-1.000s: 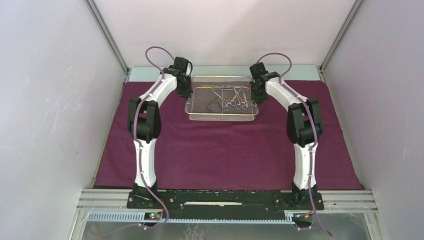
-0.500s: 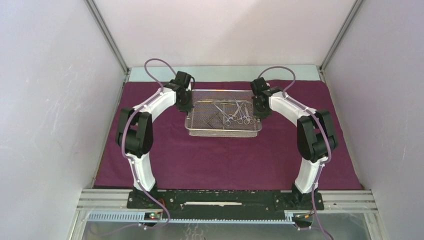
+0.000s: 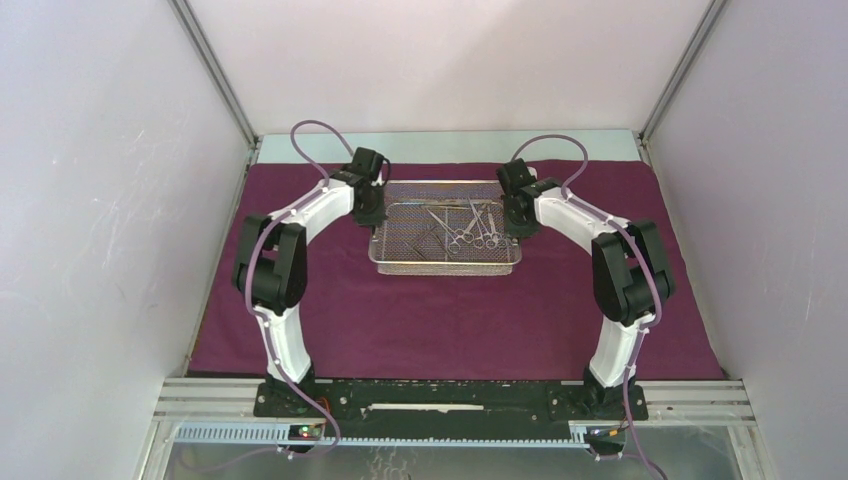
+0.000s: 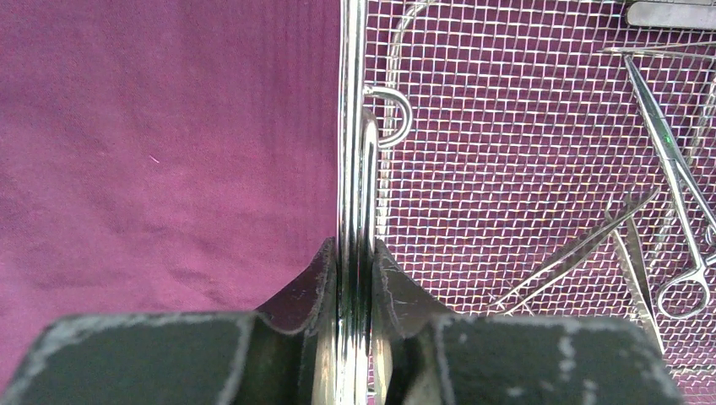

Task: Open and lay out the surgical kit
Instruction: Move the container from the surgical kit.

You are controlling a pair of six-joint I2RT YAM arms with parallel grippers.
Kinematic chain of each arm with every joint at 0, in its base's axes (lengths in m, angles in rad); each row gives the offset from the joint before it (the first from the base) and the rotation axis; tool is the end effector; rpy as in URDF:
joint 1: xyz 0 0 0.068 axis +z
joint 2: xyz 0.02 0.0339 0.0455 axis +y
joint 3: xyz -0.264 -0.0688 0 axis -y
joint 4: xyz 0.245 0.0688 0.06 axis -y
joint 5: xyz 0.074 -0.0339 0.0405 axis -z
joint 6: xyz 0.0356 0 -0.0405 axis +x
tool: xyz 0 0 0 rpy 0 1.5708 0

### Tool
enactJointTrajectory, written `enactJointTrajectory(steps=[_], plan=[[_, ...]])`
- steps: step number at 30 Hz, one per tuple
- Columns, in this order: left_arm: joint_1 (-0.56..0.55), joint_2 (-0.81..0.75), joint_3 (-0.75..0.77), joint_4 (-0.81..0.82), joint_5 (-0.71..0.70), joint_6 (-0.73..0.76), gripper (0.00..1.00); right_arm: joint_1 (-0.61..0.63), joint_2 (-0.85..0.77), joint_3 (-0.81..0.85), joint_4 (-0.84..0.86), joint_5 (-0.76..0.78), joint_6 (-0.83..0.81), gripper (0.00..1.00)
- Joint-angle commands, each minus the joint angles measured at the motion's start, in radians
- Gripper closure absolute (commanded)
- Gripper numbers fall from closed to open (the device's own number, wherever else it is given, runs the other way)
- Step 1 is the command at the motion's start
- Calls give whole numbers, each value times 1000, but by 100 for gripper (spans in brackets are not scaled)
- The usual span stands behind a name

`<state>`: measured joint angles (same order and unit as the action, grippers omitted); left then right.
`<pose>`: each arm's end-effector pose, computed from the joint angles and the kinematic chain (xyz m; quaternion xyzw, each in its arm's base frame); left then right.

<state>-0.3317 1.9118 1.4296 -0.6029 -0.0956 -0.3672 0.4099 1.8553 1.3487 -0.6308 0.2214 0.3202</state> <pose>0.3833 -0.1284 0.2051 -0.0287 0.9692 -0.0387 0.2416 0.3545 0.1455 0.2018 -0.0198 0.9707 -0.0245 0.2381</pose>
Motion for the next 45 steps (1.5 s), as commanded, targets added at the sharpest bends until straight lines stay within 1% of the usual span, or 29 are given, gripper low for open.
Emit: enactJointTrajectory(steps=[1, 4, 9, 16, 23, 24, 26, 28, 29, 31, 33, 36, 37, 40, 42, 45], plan=[[-26, -14, 14, 44, 25, -75, 100, 18, -29, 4, 115, 40, 85, 100], [-26, -34, 2, 43, 9, -79, 100, 20, -52, -6, 119, 54, 87, 100], [-26, -118, -27, 45, -27, -84, 100, 27, -100, -17, 112, 77, 93, 100], [-31, -209, -122, 64, -39, -100, 100, 67, -177, -78, 104, 109, 130, 100], [-32, -203, -167, 80, -5, -116, 100, 82, -167, -128, 105, 108, 158, 99], [-31, -200, -170, 84, 4, -118, 99, 83, -166, -137, 108, 107, 163, 95], [-32, -190, -169, 83, 13, -124, 91, 83, -169, -153, 113, 105, 164, 84], [-32, -185, -165, 74, 9, -126, 88, 83, -178, -163, 118, 100, 163, 73], [-32, -182, -163, 72, 7, -126, 85, 83, -180, -166, 120, 98, 162, 69], [-32, -180, -164, 68, 6, -129, 80, 83, -185, -170, 121, 93, 161, 66], [-31, -181, -168, 67, 8, -135, 70, 83, -185, -174, 120, 92, 157, 57], [-30, -184, -172, 58, -9, -135, 62, 83, -193, -174, 117, 84, 154, 45], [-28, -187, -172, 55, -20, -138, 62, 83, -196, -173, 117, 80, 155, 42], [-21, -201, -162, 50, -32, -141, 54, 83, -209, -173, 114, 76, 152, 39], [-17, -207, -151, 42, -34, -137, 51, 83, -218, -173, 111, 74, 153, 38], [-11, -221, -135, 24, -37, -129, 44, 86, -225, -173, 99, 56, 159, 38]])
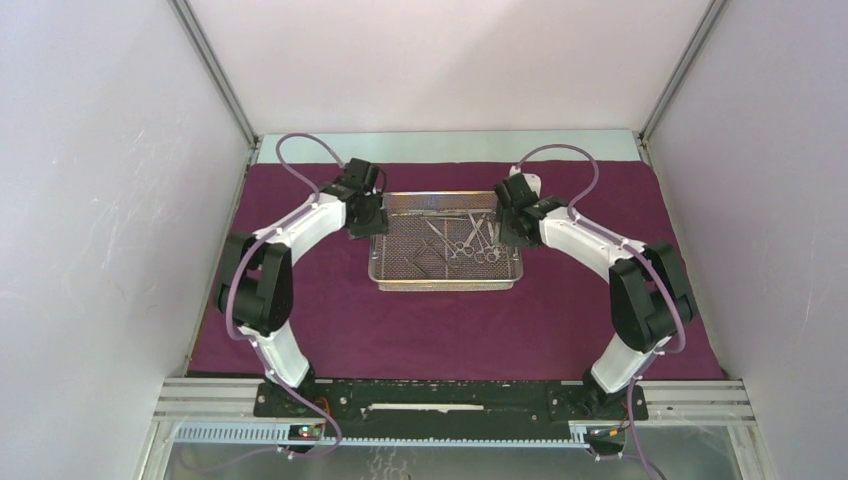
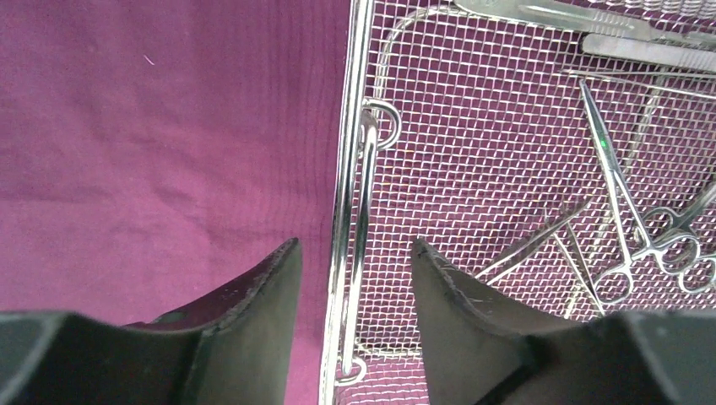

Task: Open and lay out the surgical kit
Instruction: Move the container from the surgical kit.

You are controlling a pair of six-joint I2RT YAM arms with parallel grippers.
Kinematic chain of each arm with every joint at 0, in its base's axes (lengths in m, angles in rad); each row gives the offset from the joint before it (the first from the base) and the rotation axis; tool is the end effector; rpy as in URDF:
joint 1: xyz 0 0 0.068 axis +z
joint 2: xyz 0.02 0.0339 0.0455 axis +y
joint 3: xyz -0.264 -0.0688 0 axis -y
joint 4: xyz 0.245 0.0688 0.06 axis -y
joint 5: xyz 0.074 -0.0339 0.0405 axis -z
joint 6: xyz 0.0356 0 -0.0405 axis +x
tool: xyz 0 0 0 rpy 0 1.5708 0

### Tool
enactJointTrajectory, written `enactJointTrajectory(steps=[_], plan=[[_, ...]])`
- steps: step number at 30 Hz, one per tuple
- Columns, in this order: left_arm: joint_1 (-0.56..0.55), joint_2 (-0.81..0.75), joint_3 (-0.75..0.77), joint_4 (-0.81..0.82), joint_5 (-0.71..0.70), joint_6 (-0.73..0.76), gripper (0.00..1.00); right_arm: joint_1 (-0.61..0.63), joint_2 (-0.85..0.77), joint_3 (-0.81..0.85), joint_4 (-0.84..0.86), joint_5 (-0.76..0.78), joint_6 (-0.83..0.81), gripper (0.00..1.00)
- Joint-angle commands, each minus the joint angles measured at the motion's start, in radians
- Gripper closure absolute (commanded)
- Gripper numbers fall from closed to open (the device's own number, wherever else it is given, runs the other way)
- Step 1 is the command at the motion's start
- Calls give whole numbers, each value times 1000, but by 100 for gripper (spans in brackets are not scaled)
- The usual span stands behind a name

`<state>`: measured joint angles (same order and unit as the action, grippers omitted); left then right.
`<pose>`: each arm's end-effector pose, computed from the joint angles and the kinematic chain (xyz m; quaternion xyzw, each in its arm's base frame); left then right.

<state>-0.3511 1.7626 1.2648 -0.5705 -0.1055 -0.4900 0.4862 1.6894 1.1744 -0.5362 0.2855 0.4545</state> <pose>0.3458 -0.1227 0.2125 -0.0802 0.9640 -0.0547 0.2475 0.3121 0.1536 0.2133 0.0214 0.9571 -0.0073 0.2890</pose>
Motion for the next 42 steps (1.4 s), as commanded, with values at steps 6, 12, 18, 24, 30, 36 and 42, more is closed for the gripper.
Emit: enactJointTrajectory(steps=[6, 12, 18, 24, 30, 36, 42], plan=[[23, -131, 16, -20, -30, 13, 25, 40, -67, -22, 0, 2, 40, 38], [29, -227, -29, -15, 41, 11, 12, 47, -93, -72, 7, -16, 54, 38], [27, -333, -94, -9, 95, 24, 0, 54, -116, -92, -6, 2, 60, 39], [25, -445, -183, 28, 190, 10, 0, 55, -168, -91, -27, -8, 57, 38], [13, -531, -252, 53, 231, 0, 0, 58, -179, -91, -70, 14, 70, 39], [-7, -648, -346, 76, 248, 4, 0, 77, -244, -72, -73, 59, 62, 38], [-8, -736, -401, 78, 214, 14, 0, 126, -260, -58, 9, 100, -9, 38]])
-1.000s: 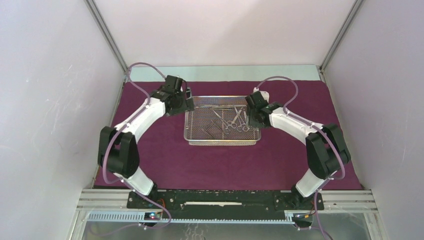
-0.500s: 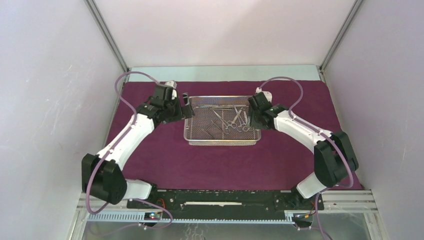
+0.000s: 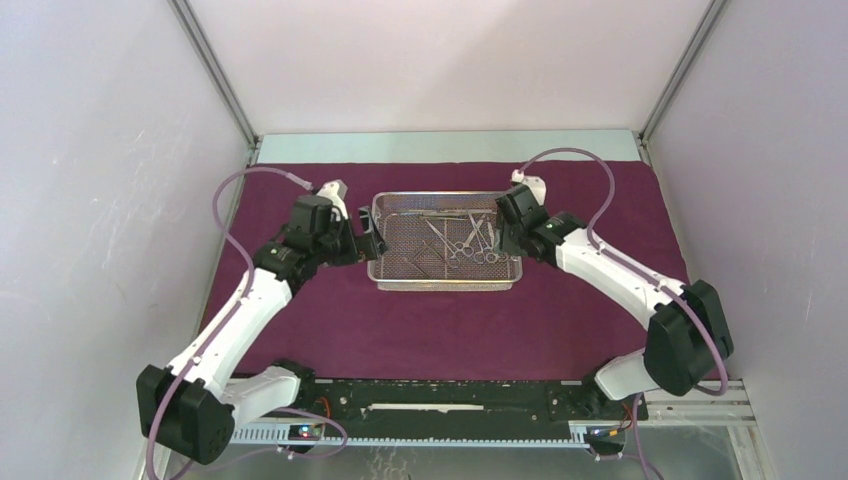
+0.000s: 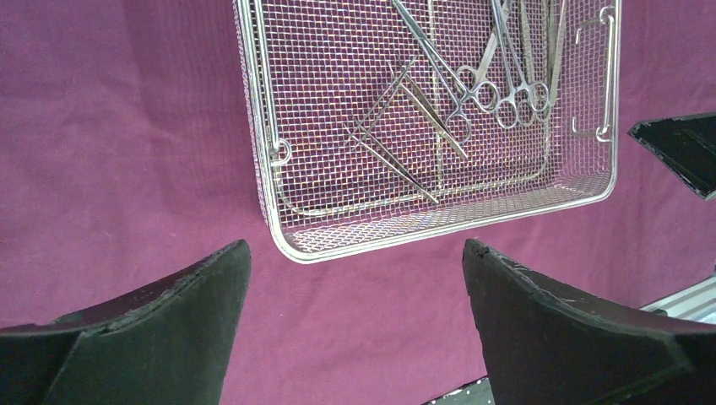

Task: Open and lay out the surgical kit
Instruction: Move the container from the surgical kit, then pick up the medical item from the container.

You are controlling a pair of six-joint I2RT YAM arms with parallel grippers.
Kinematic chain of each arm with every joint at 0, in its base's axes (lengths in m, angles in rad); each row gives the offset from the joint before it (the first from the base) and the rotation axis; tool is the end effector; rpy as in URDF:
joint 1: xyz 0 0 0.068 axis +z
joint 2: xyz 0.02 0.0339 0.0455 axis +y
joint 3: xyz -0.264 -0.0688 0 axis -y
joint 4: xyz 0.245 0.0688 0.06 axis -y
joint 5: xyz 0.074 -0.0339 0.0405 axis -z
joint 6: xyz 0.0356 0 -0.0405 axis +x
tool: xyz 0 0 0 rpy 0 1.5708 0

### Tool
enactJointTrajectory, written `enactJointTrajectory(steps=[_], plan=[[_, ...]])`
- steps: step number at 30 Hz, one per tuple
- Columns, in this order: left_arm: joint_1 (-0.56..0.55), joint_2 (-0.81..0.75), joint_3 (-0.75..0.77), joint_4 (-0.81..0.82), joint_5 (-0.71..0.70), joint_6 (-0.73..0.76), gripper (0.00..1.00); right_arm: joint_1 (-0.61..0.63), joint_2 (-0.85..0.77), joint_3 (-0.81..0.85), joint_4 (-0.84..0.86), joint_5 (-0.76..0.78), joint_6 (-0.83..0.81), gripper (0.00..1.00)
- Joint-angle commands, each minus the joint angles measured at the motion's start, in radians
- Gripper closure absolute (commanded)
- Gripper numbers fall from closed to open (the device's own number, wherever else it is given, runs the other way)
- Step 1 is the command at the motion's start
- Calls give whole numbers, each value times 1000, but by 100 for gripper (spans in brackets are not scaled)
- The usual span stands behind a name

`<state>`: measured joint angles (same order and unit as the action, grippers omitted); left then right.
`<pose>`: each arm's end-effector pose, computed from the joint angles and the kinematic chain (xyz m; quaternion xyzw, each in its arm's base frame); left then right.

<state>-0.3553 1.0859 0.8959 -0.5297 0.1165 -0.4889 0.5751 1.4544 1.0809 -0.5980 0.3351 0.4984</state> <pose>0.2152 -0.0843 0.2876 -0.0367 0.9088 -0.2172 0.3542 0.2581 0.1534 0.2533 0.0131 0.9433 0.0119 0.3316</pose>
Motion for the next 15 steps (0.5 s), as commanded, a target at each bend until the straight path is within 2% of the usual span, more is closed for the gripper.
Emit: enactJointTrajectory(steps=[1, 8, 15], plan=[[-4, -67, -33, 40, -6, 17, 0, 42, -10, 53, 72, 38, -80, 39], [-4, -89, -43, 31, 29, 50, 0, 54, 164, 242, 2, -26, -134, 43], [-2, -119, -57, 68, 89, 53, 0, 47, 358, 417, -56, -19, -185, 48]])
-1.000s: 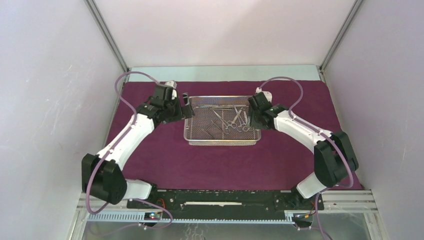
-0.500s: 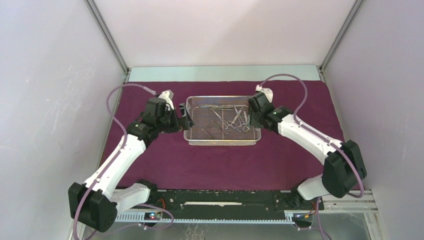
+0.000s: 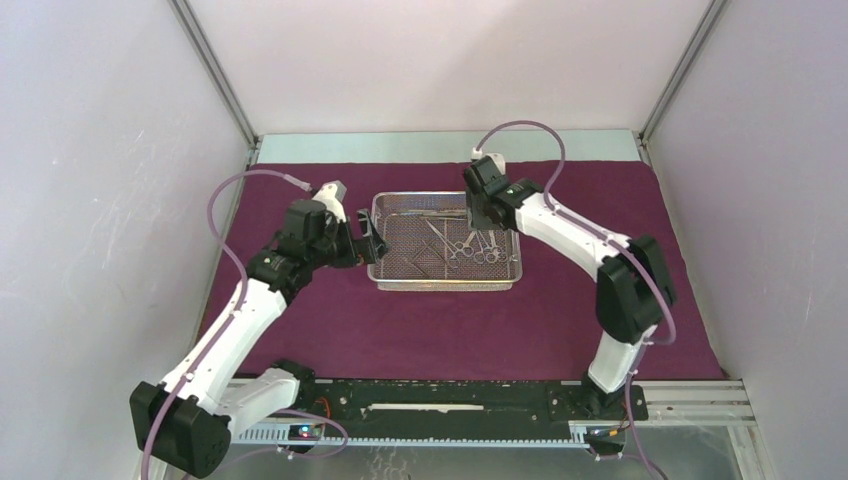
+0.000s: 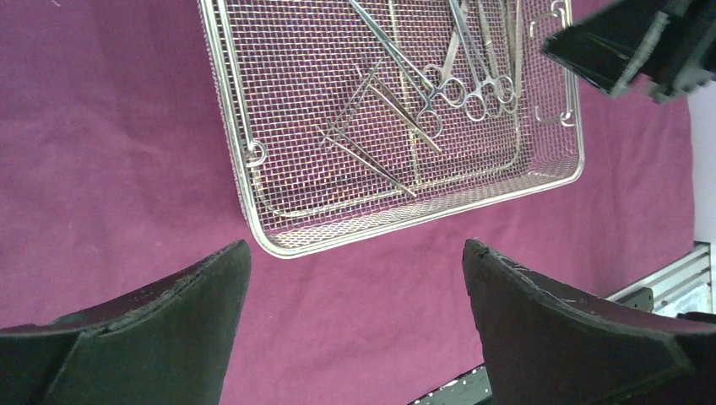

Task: Open and lay out the surgical kit
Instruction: Pick up the medical item from the container.

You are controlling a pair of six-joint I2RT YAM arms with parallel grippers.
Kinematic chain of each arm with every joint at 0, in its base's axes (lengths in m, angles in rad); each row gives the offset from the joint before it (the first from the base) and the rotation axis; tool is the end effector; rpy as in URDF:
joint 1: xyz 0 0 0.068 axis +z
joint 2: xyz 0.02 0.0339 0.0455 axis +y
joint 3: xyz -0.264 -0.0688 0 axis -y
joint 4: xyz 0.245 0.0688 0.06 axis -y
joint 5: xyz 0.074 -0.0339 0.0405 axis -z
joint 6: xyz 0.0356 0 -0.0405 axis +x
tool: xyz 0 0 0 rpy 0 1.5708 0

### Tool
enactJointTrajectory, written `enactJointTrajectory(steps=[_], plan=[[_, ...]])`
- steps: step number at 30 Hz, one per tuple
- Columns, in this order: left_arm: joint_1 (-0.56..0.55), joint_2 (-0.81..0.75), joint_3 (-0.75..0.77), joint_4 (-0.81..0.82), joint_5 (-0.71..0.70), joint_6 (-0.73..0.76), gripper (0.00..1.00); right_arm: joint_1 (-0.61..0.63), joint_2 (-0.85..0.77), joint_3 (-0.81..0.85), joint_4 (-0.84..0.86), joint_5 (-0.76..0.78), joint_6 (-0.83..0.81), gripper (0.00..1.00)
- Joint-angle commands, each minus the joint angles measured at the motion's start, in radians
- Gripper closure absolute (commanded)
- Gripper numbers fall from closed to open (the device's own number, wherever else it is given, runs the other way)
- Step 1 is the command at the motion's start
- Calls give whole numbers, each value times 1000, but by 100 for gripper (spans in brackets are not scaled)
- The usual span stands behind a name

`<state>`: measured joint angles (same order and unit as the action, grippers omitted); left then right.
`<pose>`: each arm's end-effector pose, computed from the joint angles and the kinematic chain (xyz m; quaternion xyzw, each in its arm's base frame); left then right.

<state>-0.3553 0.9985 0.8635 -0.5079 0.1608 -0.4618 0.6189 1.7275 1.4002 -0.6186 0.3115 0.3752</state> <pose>0.1998 -0.0802 0.2965 -0.0116 0.8921 -0.2431 0.3808 0.3123 0.2090 0.2648 -0.0669 0.9389 0.0151 0.3373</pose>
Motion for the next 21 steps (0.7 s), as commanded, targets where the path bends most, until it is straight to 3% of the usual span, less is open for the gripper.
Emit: enactJointTrajectory(steps=[1, 21], plan=[[-3, -30, -24, 44, 47, 26, 0, 1, 110, 115, -31, 1, -77, 48], [12, 8, -18, 35, 49, 33, 0, -94, 316, 211, 54, -159, -224, 61]])
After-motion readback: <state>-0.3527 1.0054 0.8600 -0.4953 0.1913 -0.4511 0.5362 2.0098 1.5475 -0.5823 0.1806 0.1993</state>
